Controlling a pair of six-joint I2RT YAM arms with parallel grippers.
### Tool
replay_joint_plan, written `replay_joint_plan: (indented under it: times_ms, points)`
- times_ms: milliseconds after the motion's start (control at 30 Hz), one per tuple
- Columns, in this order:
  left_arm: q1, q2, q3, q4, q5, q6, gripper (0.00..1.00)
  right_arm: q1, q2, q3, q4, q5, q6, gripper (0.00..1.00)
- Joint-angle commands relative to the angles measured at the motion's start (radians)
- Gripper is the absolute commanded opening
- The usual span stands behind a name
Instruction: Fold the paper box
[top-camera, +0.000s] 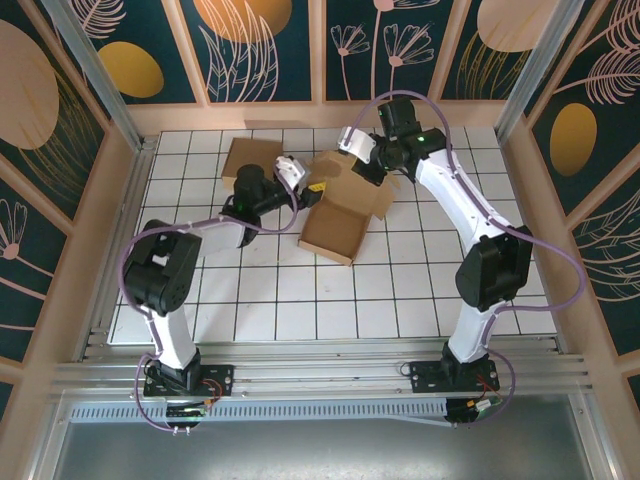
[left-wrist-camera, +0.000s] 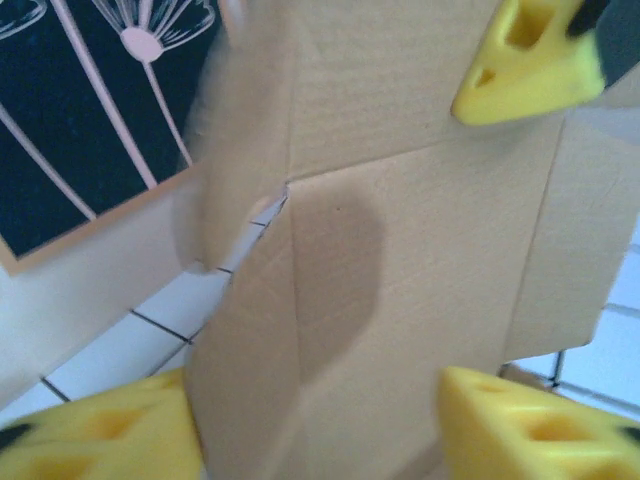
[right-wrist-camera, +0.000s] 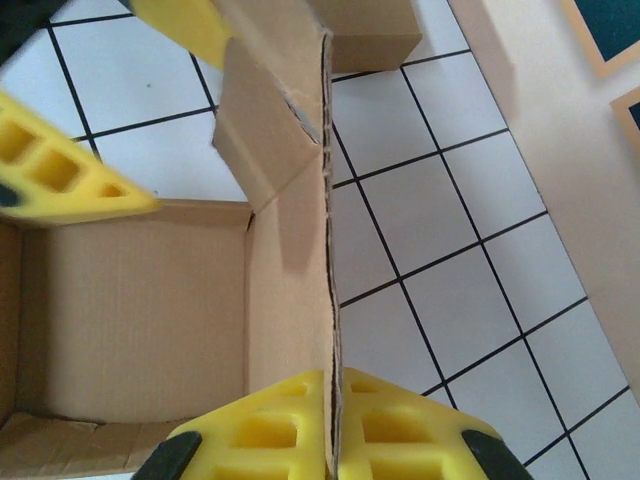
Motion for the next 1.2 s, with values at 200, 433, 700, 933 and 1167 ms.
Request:
replay_joint_plan:
  times_ms: [200, 433, 700, 933, 1167]
  points:
    - [0.079, -0.266, 0.064, -0.499, -0.201, -0.398, 0.57, 0.031, 0.059, 0.106, -0.150, -0.019, -0.054, 0.03]
    - [0.185, -0.023, 0.338, -0.849, -0.079, -0.518, 0.12, 0.052, 0.082, 0.133, -0.150, 0.007, -0.048, 0.02]
    - [0.185, 0.118, 0.392, -0.813, 0.206, -0.649, 0.08, 0.080, 0.065, 0.088, -0.119, 0.084, -0.052, 0.02]
    - [0.161, 0.187, 0.401, -0.834, 0.249, -0.639, 0.07, 0.092, 0.077, 0.092, -0.107, 0.091, -0.051, 0.02]
    - [0.105, 0.190, 0.389, -0.786, 0.297, -0.661, 0.06, 0.096, 0.080, 0.093, -0.104, 0.099, -0.046, 0.02]
